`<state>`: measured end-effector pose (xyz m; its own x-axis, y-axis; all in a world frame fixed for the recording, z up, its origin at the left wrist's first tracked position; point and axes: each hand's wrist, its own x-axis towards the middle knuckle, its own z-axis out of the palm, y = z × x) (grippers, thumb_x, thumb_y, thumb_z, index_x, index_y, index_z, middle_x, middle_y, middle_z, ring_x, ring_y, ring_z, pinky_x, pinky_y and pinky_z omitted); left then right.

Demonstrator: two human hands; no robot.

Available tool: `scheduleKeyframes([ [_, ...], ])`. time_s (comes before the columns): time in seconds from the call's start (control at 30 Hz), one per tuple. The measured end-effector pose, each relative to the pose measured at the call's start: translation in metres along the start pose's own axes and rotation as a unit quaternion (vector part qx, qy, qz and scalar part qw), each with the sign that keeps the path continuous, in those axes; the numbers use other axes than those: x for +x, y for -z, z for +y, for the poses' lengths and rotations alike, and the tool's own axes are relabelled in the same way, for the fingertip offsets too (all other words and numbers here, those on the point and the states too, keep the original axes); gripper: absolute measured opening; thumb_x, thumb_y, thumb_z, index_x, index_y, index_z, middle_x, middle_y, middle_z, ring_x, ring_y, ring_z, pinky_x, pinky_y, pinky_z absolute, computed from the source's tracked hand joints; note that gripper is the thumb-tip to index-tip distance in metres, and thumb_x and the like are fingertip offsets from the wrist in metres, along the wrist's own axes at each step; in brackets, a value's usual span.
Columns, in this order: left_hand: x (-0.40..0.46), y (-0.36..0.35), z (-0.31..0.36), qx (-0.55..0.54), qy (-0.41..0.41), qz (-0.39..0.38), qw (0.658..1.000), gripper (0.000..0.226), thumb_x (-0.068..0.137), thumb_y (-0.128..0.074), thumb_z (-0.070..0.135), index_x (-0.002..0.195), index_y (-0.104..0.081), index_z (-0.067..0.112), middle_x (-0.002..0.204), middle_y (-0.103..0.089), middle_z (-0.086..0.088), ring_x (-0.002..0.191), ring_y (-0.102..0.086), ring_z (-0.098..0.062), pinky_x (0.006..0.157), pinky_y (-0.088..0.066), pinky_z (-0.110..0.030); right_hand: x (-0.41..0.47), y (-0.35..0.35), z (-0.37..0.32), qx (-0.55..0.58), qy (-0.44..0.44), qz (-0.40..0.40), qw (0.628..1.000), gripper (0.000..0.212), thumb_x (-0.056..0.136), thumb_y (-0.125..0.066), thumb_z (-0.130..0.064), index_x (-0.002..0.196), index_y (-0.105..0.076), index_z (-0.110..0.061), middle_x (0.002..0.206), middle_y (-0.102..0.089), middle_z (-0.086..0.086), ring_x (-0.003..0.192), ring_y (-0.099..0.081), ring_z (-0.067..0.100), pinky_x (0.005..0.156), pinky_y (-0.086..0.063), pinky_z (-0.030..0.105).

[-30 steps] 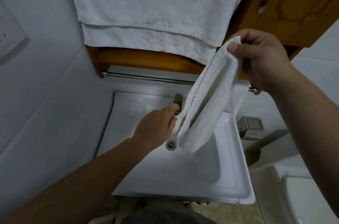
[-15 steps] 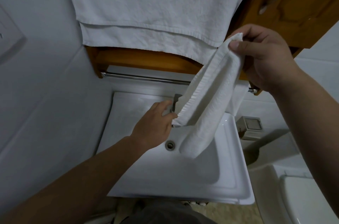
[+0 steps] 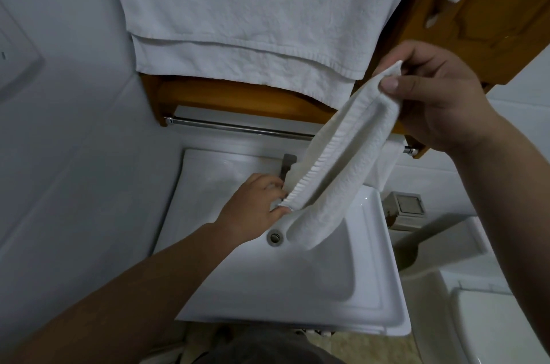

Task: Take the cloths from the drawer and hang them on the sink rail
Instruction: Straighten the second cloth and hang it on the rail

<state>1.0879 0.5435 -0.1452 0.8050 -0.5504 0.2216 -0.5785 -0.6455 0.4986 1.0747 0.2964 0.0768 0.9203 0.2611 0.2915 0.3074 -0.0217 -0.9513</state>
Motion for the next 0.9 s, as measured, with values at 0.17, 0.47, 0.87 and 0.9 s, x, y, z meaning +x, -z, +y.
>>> scheduleKeyframes([
  [0.17, -0.006, -0.010, -0.001, 0.001, -0.031, 0.030, 0.999, 0.020, 0.087, -0.069, 0.030, 0.100, -0.075, 0.016, 0.110, -0.068, 0.003, 0.107, -0.056, -0.019, 0.090, -0.046, -0.030, -0.001, 0.003, 0.001, 0.011, 0.002, -0.007, 1.000, 0.013, 0.078, -0.074, -0.016, 0.088, -0.065, -0.013, 0.078, -0.065, 0.001, 0.074, -0.059, 0.017, 0.070, -0.051, 0.028],
  [0.47, -0.012, -0.004, 0.000, 0.041, -0.052, 0.055, 0.996, 0.006, 0.082, -0.072, 0.029, 0.078, -0.073, 0.025, 0.148, -0.038, -0.003, 0.139, -0.028, -0.025, 0.104, -0.040, -0.043, -0.002, 0.006, 0.004, 0.013, -0.021, -0.046, 0.999, 0.028, 0.074, -0.082, -0.031, 0.088, -0.067, -0.012, 0.080, -0.059, 0.008, 0.073, -0.057, 0.017, 0.066, -0.051, 0.026],
  [0.87, 0.002, 0.007, -0.003, 0.038, -0.097, -0.084, 0.991, 0.017, 0.088, -0.063, 0.043, 0.088, -0.074, 0.030, 0.149, -0.041, 0.006, 0.147, -0.009, -0.020, 0.112, -0.018, -0.044, 0.000, 0.009, -0.001, 0.051, -0.066, -0.153, 0.985, 0.023, 0.075, -0.082, -0.022, 0.087, -0.069, -0.008, 0.076, -0.060, 0.013, 0.064, -0.060, 0.018, 0.060, -0.052, 0.024],
  [0.9, 0.002, 0.007, -0.003, 0.038, -0.107, -0.084, 0.990, 0.017, 0.088, -0.063, 0.041, 0.090, -0.074, 0.028, 0.140, -0.051, 0.008, 0.144, -0.017, -0.020, 0.112, -0.021, -0.044, 0.001, 0.010, -0.001, 0.050, -0.068, -0.154, 0.984, 0.023, 0.075, -0.082, -0.023, 0.086, -0.069, -0.008, 0.076, -0.060, 0.013, 0.064, -0.060, 0.017, 0.059, -0.052, 0.024],
])
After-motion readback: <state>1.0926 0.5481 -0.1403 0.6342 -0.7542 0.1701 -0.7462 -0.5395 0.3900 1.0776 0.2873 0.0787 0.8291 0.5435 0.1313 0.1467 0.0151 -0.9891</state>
